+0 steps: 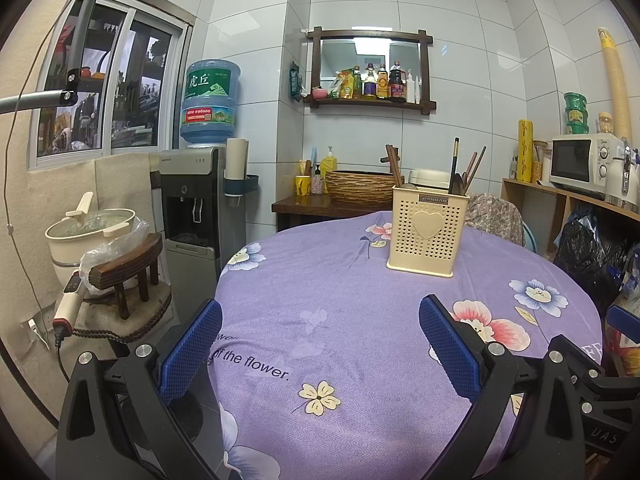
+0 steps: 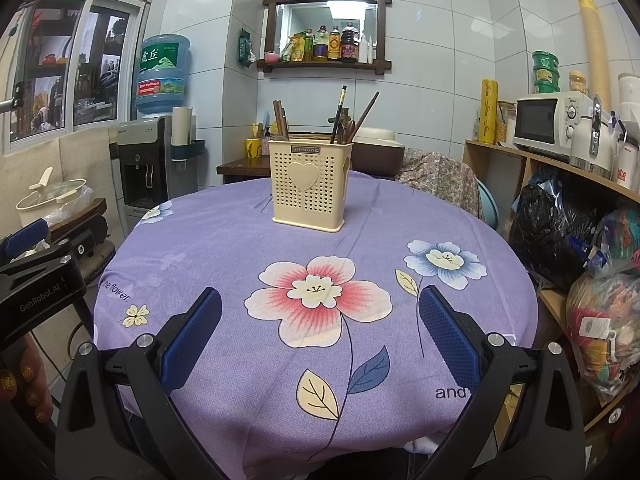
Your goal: Organize utensils
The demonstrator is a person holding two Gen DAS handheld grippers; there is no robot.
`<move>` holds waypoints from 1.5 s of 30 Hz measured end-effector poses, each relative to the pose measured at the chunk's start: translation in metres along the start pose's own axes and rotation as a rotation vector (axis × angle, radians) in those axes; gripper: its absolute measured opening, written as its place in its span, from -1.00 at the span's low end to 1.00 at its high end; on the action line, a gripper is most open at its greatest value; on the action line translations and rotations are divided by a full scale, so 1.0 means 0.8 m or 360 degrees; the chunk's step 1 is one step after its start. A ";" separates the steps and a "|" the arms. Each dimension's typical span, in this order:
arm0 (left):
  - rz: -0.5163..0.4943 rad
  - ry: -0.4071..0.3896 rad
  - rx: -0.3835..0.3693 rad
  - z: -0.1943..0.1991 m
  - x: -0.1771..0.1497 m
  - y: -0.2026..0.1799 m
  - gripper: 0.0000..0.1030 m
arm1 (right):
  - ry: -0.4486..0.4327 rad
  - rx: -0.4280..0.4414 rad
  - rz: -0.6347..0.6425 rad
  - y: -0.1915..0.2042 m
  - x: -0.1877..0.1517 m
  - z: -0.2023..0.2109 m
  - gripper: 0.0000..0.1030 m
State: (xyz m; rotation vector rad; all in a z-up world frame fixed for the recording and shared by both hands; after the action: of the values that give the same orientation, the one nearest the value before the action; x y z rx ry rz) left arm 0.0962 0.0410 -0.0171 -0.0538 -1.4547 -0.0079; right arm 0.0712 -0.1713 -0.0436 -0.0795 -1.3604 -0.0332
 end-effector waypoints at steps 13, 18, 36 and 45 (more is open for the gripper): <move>0.0000 -0.0002 -0.0002 0.000 0.001 -0.002 0.89 | 0.0000 0.0002 -0.0003 0.002 -0.001 0.001 0.88; 0.0001 -0.0016 -0.0002 0.001 0.000 0.001 0.90 | 0.0000 0.0001 -0.0006 0.002 -0.001 0.000 0.88; -0.0005 -0.0022 -0.0002 0.003 0.002 0.001 0.90 | 0.0001 0.0004 -0.0009 0.002 -0.002 0.000 0.88; 0.0008 0.0002 0.0007 0.000 0.000 0.000 0.89 | 0.0003 0.0005 -0.0012 0.001 0.000 0.000 0.88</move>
State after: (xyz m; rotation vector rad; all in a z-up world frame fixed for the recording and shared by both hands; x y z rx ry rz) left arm 0.0966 0.0408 -0.0167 -0.0540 -1.4531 -0.0006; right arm 0.0711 -0.1706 -0.0440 -0.0718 -1.3591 -0.0377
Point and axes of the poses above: each gripper's, at about its wrist camera, not at the fingertips, and z roughly against the way its jaws point, y to its left, x to its top, the point moved 8 cm from there along -z, roughly the way its jaws point, and after that the axes turned 8 degrees about -y, right-handed, at the moved point
